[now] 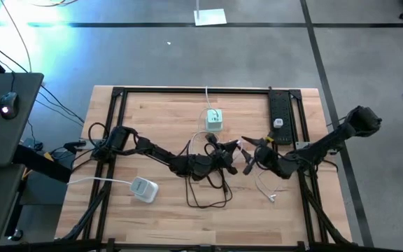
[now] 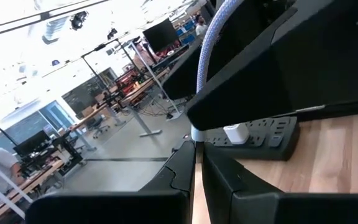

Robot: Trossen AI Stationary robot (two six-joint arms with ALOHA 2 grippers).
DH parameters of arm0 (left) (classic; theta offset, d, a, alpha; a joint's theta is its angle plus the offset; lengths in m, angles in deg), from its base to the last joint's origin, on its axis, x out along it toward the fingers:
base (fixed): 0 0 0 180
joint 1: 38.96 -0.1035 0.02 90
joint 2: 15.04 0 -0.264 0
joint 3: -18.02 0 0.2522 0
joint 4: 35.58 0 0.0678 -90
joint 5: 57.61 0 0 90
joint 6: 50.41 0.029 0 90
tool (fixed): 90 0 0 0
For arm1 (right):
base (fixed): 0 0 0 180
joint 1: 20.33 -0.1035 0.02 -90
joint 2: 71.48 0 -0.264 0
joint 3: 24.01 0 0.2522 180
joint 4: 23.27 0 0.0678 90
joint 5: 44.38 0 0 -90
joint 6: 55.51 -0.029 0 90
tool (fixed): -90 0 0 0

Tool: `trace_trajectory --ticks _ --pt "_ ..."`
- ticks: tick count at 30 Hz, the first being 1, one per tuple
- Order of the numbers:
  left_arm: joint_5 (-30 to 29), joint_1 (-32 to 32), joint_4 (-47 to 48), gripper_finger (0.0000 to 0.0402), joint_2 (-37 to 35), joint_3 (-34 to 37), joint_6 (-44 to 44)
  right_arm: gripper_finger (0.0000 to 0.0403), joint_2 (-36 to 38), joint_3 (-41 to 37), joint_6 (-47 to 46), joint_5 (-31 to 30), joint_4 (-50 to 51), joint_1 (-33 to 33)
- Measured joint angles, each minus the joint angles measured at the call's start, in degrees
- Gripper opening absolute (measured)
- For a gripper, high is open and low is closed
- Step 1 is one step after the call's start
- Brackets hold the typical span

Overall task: Insert USB
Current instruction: Insert the white charger cable into the white charger adapter

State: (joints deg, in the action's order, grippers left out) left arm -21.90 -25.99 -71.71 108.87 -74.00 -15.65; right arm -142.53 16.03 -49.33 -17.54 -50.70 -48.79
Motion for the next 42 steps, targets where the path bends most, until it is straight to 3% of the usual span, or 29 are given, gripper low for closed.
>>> trace_trajectory --ticks 7,18,22,33,42 --pt "-0.3 0.2 0.1 0.0 0.0 0.0 0.0 0.0108 0.0 0.0 -6.3 1.5 5.0 2.0" --pt "-0.4 0.4 0.3 0.0 0.0 0.0 0.0 0.0039 0.0 0.0 -6.3 3.9 5.0 2.6" --pt "-0.4 0.4 0.3 0.0 0.0 0.0 0.0 0.004 0.1 0.0 -6.2 3.9 4.7 2.6" --pt "-0.5 0.5 1.1 0.0 0.0 0.0 0.0 0.0112 0.2 0.0 -6.3 4.3 3.5 2.6" --pt "-0.4 0.4 1.1 0.0 0.0 0.0 -0.1 0.0051 0.2 0.0 -6.3 4.0 3.6 2.6"
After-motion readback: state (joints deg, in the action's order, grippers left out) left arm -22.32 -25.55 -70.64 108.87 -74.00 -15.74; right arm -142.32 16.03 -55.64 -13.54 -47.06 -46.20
